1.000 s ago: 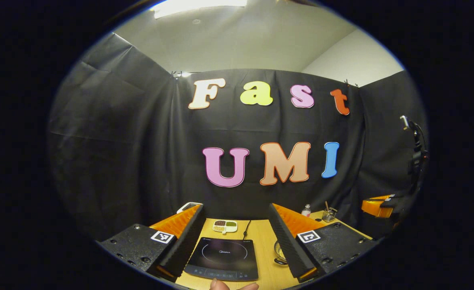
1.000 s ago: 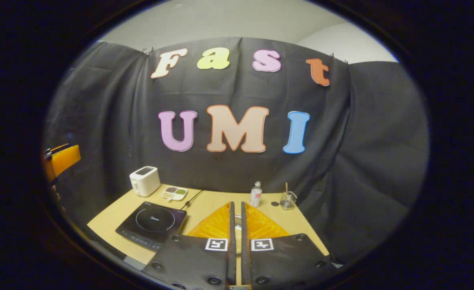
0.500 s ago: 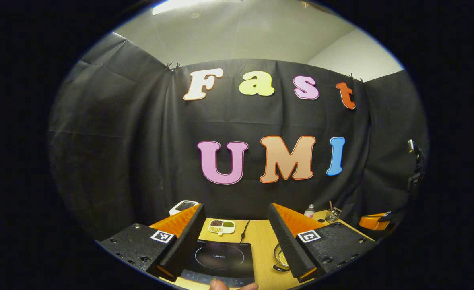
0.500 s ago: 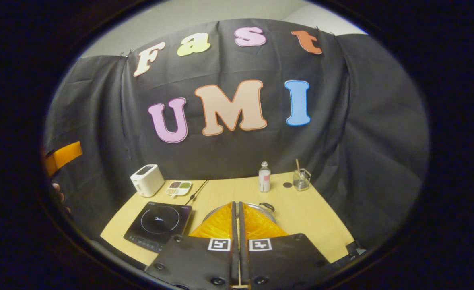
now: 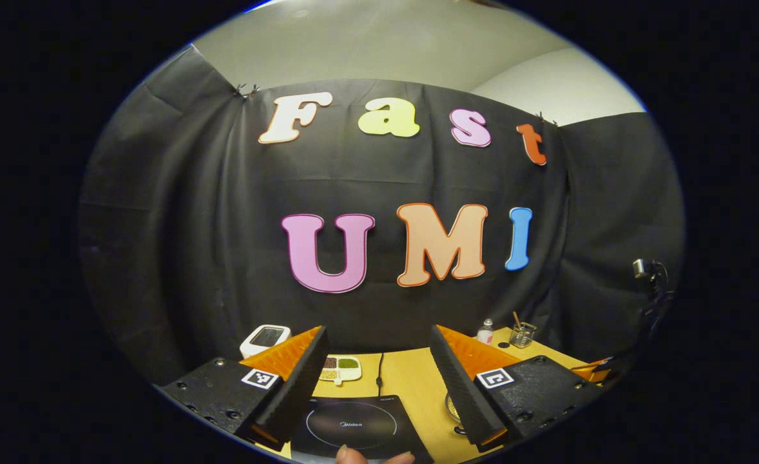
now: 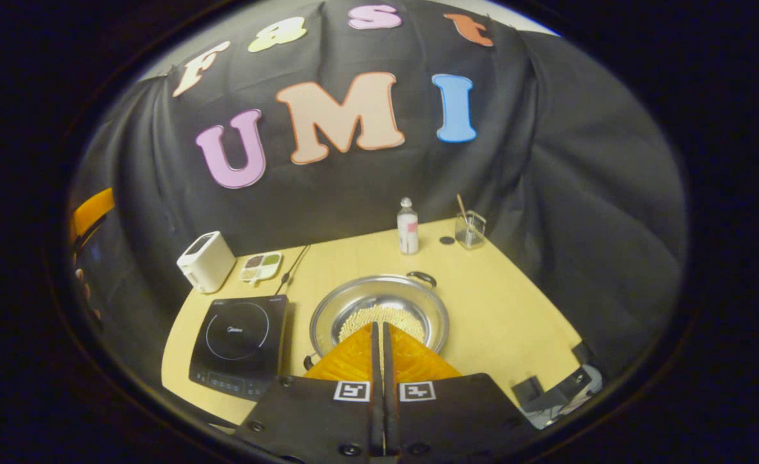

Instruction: First push the handle of the pot to place it horizontally, then grasp the pot with both hands and set it on the induction cooktop.

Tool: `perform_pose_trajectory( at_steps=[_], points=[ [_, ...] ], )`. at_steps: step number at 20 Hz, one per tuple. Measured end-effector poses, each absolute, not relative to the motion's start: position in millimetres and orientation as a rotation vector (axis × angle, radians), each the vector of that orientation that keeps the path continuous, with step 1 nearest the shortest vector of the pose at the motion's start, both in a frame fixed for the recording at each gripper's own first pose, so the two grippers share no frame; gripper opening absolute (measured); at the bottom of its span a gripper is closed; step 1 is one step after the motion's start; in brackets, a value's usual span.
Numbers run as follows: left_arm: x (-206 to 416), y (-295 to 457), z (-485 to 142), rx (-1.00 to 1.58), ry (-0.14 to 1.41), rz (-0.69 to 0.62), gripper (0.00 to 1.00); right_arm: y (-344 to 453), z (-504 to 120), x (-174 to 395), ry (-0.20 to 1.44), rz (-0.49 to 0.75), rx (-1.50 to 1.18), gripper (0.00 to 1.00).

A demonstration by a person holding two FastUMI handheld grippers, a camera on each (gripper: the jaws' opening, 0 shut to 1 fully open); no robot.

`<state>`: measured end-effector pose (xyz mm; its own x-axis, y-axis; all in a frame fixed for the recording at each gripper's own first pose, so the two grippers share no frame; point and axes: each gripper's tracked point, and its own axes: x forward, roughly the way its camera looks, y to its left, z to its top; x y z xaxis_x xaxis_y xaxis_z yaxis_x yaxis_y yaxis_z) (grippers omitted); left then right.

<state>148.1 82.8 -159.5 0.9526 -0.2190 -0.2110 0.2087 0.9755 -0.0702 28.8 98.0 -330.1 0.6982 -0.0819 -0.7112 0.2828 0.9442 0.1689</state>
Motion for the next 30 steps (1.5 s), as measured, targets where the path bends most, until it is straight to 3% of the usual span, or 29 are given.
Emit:
perform_pose_trajectory(
  at_steps=[9,30],
  points=[
    [166,98,-210,-0.078,0.274,-0.387,0.96,140,-402,-3,0.94,-0.371,0.313,0.02],
    [185,141,-259,-0.113,0.346,-0.361,0.96,198,-520,-9,1.218,-0.398,0.292,0.0]
  ],
)
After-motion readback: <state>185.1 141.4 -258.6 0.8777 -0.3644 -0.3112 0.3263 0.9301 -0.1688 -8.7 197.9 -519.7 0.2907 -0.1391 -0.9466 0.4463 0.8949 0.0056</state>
